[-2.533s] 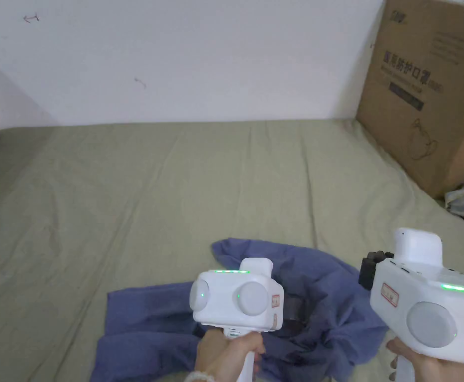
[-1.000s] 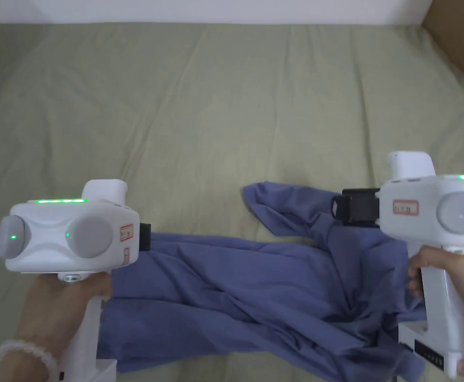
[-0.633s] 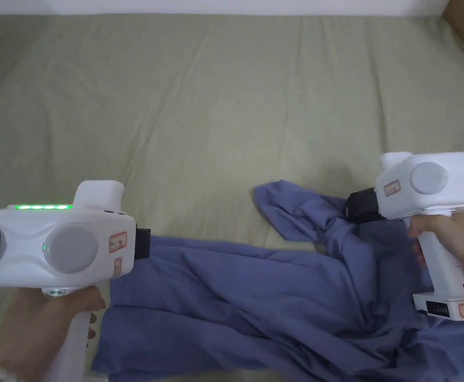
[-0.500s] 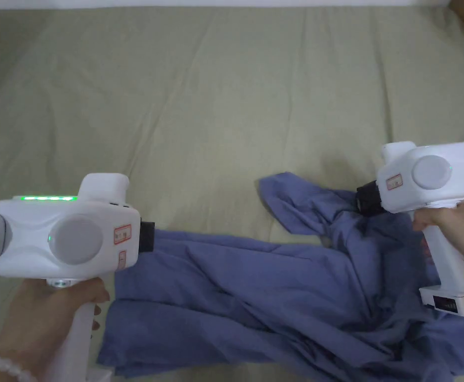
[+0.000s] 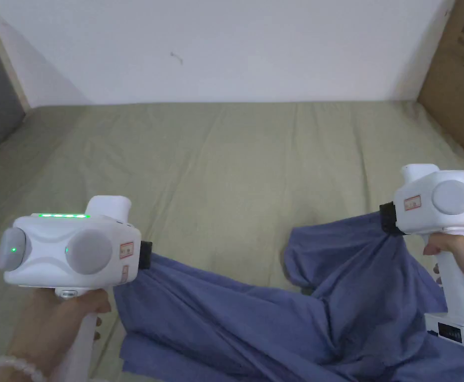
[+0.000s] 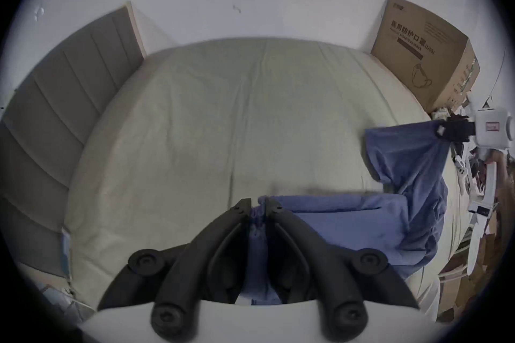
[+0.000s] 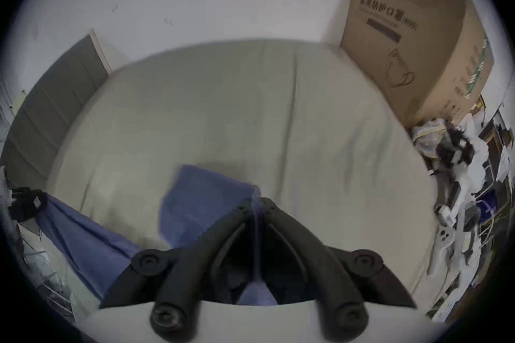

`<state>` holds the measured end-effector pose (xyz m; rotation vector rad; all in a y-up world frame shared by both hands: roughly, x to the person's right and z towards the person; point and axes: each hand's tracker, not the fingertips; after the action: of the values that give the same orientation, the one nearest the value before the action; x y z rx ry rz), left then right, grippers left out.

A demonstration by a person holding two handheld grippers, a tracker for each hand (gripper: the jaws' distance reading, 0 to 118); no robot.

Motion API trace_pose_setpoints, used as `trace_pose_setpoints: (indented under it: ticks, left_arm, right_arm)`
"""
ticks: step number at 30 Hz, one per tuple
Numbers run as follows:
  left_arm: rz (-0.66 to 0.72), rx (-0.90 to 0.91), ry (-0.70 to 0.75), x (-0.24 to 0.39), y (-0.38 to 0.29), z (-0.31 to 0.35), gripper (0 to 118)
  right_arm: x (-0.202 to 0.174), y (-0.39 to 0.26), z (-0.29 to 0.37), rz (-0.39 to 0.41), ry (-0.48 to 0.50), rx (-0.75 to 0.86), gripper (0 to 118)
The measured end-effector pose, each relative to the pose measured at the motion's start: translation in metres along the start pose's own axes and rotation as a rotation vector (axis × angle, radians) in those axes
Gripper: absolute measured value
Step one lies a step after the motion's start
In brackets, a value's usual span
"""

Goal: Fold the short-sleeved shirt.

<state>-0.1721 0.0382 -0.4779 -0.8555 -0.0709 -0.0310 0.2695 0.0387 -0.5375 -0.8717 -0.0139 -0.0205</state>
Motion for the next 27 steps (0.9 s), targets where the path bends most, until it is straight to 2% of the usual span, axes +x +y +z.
trace_pose_setpoints:
  ticks: [4, 8, 13, 17, 23, 27]
  left_arm:
    - [0.011, 0.082, 0.018, -0.009, 0.032, 0.041, 7]
    - [-0.008, 0.177, 0.071, -0.021, 0.07, 0.084, 7]
    - [0.004, 0.276, 0.121, -0.037, 0.125, 0.13, 7]
    - [0.015, 0.367, 0.145, -0.046, 0.166, 0.157, 7]
    - [0.034, 0.469, 0.154, -0.049, 0.242, 0.17, 7]
    - [0.029, 0.536, 0.169, -0.046, 0.296, 0.172, 7]
  right_arm:
    - [0.017, 0.028, 0.064, -0.058, 0.007, 0.104, 4]
    - [0.031, 0.059, 0.129, -0.075, -0.025, 0.225, 4]
    - [0.048, 0.101, 0.198, -0.179, -0.022, 0.354, 4]
    - [0.052, 0.14, 0.232, -0.228, -0.015, 0.443, 4]
    - [0.041, 0.214, 0.26, -0.213, -0.039, 0.546, 4]
    - [0.037, 0.266, 0.272, -0.256, -0.024, 0.662, 4]
